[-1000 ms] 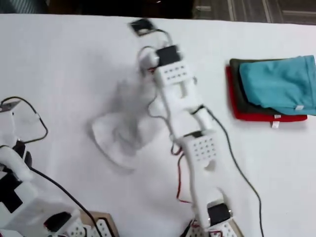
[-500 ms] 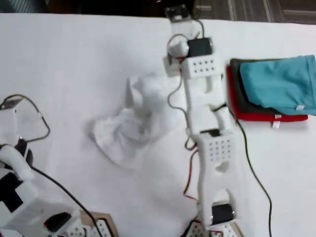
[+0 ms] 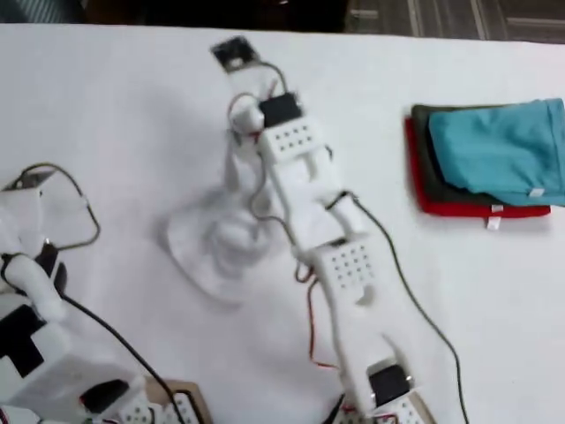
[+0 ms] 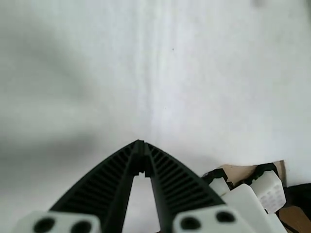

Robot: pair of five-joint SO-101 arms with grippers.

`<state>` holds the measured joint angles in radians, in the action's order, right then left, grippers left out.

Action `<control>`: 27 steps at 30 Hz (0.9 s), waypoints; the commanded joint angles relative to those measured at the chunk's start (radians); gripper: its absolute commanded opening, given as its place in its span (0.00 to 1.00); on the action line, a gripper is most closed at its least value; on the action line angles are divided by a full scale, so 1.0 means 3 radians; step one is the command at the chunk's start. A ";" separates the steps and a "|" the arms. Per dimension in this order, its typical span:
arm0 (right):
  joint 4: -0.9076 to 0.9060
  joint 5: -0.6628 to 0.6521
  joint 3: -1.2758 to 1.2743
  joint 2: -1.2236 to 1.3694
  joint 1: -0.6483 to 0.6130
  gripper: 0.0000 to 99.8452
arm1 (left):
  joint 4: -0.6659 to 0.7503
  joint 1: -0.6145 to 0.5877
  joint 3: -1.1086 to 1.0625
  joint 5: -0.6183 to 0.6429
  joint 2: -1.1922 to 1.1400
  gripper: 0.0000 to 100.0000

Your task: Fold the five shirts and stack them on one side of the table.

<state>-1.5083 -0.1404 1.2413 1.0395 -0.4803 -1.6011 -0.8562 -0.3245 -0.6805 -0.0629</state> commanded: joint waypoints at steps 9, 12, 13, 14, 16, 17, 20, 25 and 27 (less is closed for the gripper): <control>-0.0253 -0.0005 0.0020 0.0090 0.0243 0.17 | 0.0026 0.0046 0.0028 0.0026 0.0148 0.03; -0.0253 -0.0005 0.0020 0.0090 0.0299 0.01 | 0.0026 0.0041 0.0018 0.0026 0.0148 0.03; -0.0263 -0.0005 0.0046 0.0079 0.0330 0.02 | 0.0026 0.0041 0.0018 0.0026 0.0148 0.03; -0.0279 -0.0005 0.0056 0.0054 0.0366 0.03 | 0.0026 0.0041 0.0018 0.0026 0.0148 0.03; -0.0366 -0.0005 0.0184 0.0003 0.0448 0.02 | 0.0026 0.0041 0.0018 0.0026 0.0148 0.03; -0.0453 -0.0005 0.0276 -0.0033 0.0488 0.02 | 0.0026 0.0041 0.0018 0.0026 0.0148 0.03; -0.0744 -0.0005 0.0624 -0.0161 0.0606 0.02 | 0.0026 0.0041 0.0018 0.0026 0.0148 0.03; -0.0872 -0.0005 0.0854 -0.0432 0.0821 0.02 | 0.0026 0.0046 0.0038 0.0026 0.0148 0.03; -0.0877 -0.0005 0.0788 -0.0591 0.0903 0.02 | 0.0026 0.0046 0.0038 0.0026 0.0148 0.03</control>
<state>-1.7461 -0.1404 1.4515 0.9981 -0.2455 -1.6011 -0.8546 -0.3245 -0.6805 -0.0629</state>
